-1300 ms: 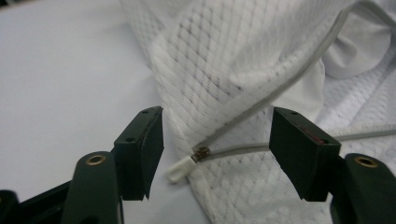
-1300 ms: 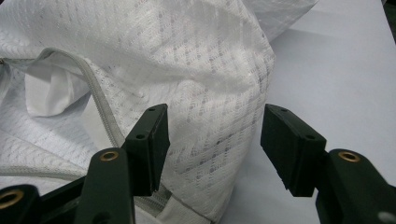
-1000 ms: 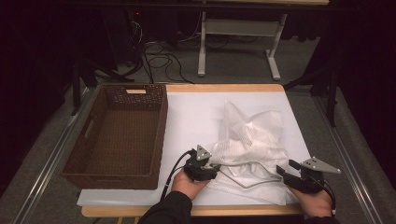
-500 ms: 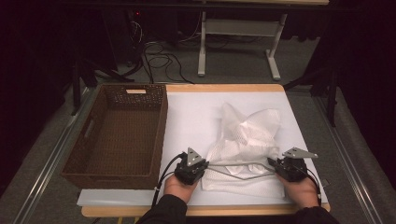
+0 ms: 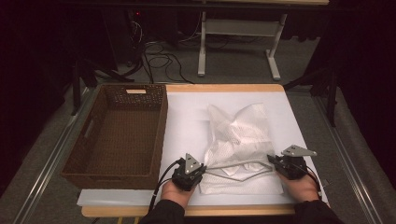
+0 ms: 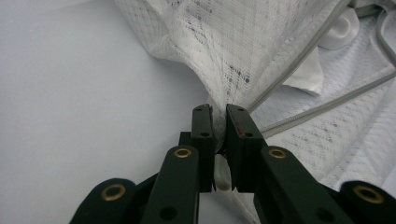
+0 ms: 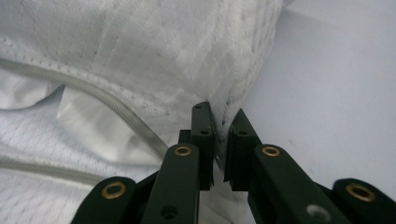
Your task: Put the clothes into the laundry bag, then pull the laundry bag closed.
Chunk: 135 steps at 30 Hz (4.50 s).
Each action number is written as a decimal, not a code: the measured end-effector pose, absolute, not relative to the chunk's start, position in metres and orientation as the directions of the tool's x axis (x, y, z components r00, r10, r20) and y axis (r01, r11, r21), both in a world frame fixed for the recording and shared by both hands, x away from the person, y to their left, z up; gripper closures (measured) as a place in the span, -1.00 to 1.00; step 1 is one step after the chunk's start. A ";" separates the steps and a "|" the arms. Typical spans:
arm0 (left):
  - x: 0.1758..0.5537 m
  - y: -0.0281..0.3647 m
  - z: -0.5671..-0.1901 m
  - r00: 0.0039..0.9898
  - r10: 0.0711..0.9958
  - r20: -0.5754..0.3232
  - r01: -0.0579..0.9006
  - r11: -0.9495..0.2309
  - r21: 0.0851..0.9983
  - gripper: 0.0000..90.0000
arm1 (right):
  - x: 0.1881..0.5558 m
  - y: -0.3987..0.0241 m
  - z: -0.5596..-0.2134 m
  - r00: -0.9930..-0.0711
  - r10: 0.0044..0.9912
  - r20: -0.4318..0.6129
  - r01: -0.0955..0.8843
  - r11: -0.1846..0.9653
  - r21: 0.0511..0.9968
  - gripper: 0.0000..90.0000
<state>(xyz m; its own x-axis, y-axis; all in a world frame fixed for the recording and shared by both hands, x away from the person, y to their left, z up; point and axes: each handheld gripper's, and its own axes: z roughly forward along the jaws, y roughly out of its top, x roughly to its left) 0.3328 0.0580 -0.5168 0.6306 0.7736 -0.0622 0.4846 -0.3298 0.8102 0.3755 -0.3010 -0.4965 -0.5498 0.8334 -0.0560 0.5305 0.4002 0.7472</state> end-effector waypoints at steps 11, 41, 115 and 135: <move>0.342 0.067 -0.519 0.624 0.780 -0.059 0.482 -0.324 0.814 0.80 | 0.357 -0.298 -0.498 -0.563 0.823 -0.073 0.537 0.432 0.724 1.00; 0.325 0.088 -0.514 0.572 0.815 -0.098 0.499 -0.251 0.830 0.47 | 0.317 -0.294 -0.474 -0.574 0.817 -0.062 0.377 0.330 0.866 0.32; 0.320 0.060 -0.521 0.616 0.784 -0.078 0.535 -0.343 0.773 0.96 | 0.314 -0.262 -0.479 -0.658 0.751 -0.064 0.347 0.377 0.859 0.30; 0.318 0.072 -0.518 0.578 0.812 -0.084 0.537 -0.301 0.788 0.57 | 0.310 -0.207 -0.488 -0.774 0.632 -0.018 0.335 0.435 0.836 0.43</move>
<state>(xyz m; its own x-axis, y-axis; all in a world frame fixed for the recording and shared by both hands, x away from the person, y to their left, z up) 0.3175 0.0716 -0.5181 0.5777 0.8119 -0.0837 0.5372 -0.3010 0.7879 0.3102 -0.2068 -0.4879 -0.7744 0.6325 -0.0184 0.3353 0.4348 0.8357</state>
